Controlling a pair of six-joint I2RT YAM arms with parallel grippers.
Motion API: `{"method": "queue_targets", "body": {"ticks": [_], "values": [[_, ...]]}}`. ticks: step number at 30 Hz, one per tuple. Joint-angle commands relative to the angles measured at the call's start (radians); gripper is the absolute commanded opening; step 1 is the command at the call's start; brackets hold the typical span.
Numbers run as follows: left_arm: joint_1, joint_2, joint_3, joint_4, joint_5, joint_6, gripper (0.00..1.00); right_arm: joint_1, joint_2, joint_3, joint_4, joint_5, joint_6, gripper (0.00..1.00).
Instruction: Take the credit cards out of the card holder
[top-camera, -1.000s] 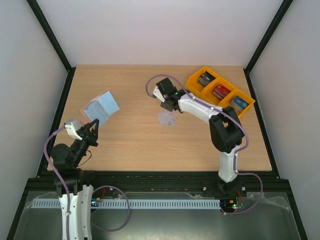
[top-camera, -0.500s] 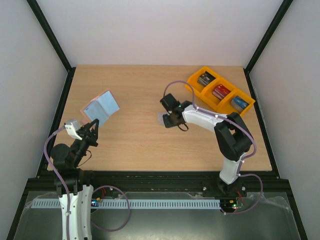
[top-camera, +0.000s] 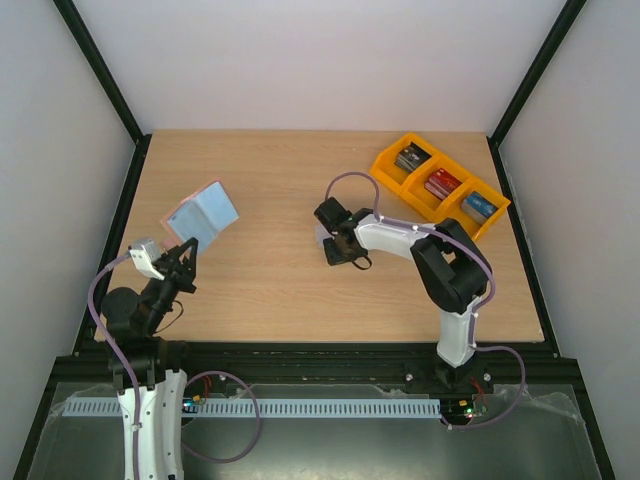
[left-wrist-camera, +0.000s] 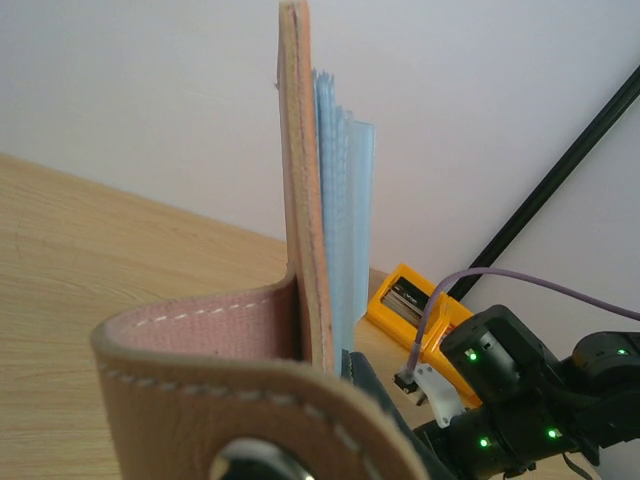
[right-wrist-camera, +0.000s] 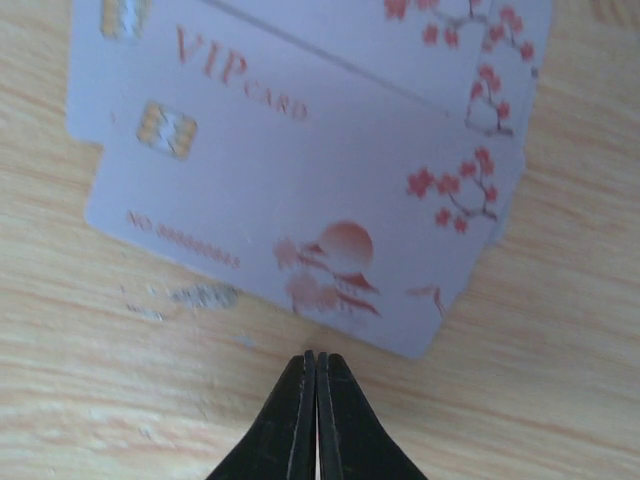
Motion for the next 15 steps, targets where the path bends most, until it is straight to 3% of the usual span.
{"method": "queue_targets", "body": {"ticks": [1, 15], "values": [[0.008, -0.009, 0.013, 0.032, -0.004, 0.002, 0.02, -0.010, 0.079, 0.029, 0.032, 0.041, 0.022, 0.03], [0.008, -0.005, 0.010, 0.040, -0.002, 0.000, 0.02, -0.040, 0.119, 0.097, 0.036, 0.116, -0.013, 0.02]]}}
